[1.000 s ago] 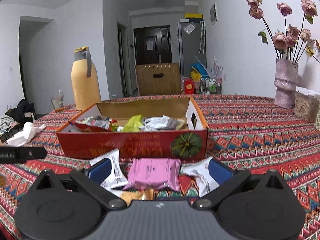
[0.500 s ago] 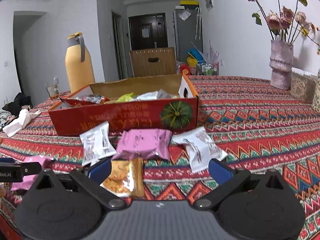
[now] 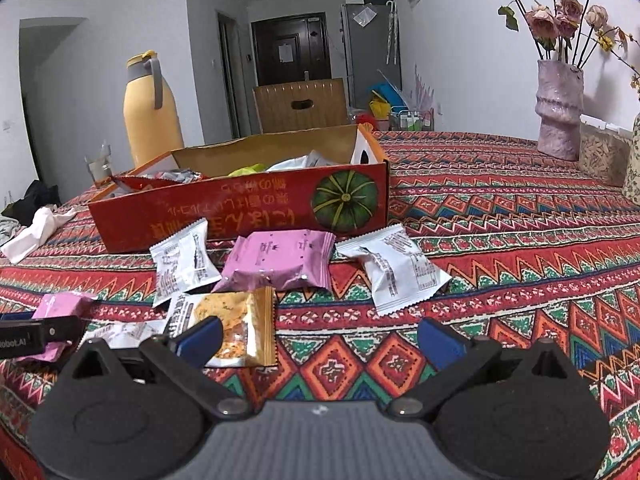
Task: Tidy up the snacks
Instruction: 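Grasp a pink packet with the left tool while the right tool grasps a cracker packet, then carry the pink packet and cracker packet over the cardboard box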
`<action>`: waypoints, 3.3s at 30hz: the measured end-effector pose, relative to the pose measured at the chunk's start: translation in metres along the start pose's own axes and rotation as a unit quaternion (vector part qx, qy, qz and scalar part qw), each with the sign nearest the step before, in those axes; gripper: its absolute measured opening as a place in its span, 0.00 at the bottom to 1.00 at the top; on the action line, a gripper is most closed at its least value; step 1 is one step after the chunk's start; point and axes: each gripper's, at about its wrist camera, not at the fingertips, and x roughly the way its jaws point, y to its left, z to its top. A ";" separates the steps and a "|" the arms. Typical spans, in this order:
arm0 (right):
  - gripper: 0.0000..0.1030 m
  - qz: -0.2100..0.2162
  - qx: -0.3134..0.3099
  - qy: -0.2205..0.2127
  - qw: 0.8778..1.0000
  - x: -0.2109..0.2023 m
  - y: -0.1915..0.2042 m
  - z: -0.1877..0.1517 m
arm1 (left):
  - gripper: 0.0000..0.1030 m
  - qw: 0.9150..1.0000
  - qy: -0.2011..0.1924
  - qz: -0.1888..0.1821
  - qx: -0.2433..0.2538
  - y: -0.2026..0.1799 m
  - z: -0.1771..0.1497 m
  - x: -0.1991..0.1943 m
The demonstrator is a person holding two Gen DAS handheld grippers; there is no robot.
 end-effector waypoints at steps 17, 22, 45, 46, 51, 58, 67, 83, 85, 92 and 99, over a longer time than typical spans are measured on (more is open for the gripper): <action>1.00 0.015 -0.021 0.019 0.999 0.020 0.036 0.015 | 0.61 1.000 -0.014 -0.016 -0.001 0.002 0.001 -0.004; 1.00 0.004 -0.030 0.039 0.999 0.033 0.048 0.022 | 0.61 1.000 -0.017 -0.021 -0.001 0.003 0.002 -0.004; 0.91 0.003 -0.063 0.061 0.996 0.044 0.064 0.017 | 0.61 0.999 -0.039 -0.015 0.001 0.000 0.019 0.014; 0.89 0.005 -0.064 0.060 0.996 0.043 0.064 0.017 | 0.61 0.999 -0.040 -0.015 0.005 -0.001 0.018 0.014; 0.77 0.017 -0.066 0.050 0.996 0.038 0.064 0.015 | 0.62 0.999 -0.038 -0.022 0.003 0.000 0.017 0.014; 0.60 0.026 -0.069 0.036 0.997 0.029 0.064 0.009 | 0.62 0.999 -0.040 -0.030 0.006 -0.001 0.016 0.013; 0.57 0.034 -0.055 0.010 0.998 0.016 0.059 0.004 | 0.62 0.999 -0.037 -0.031 0.004 0.000 0.013 0.012; 0.57 0.031 -0.041 -0.015 0.999 0.001 0.048 0.007 | 0.61 0.999 -0.046 -0.030 0.000 0.001 0.012 0.005; 0.57 0.030 -0.039 -0.019 0.999 -0.001 0.046 0.008 | 0.62 0.999 -0.042 -0.029 0.001 0.000 0.013 0.005; 0.57 0.027 -0.035 -0.030 0.999 -0.003 0.041 0.014 | 0.62 0.998 -0.055 -0.037 0.008 -0.007 0.019 -0.008; 0.57 0.024 -0.035 -0.049 0.998 -0.007 0.037 0.024 | 0.62 0.996 -0.074 -0.046 0.011 -0.014 0.032 -0.025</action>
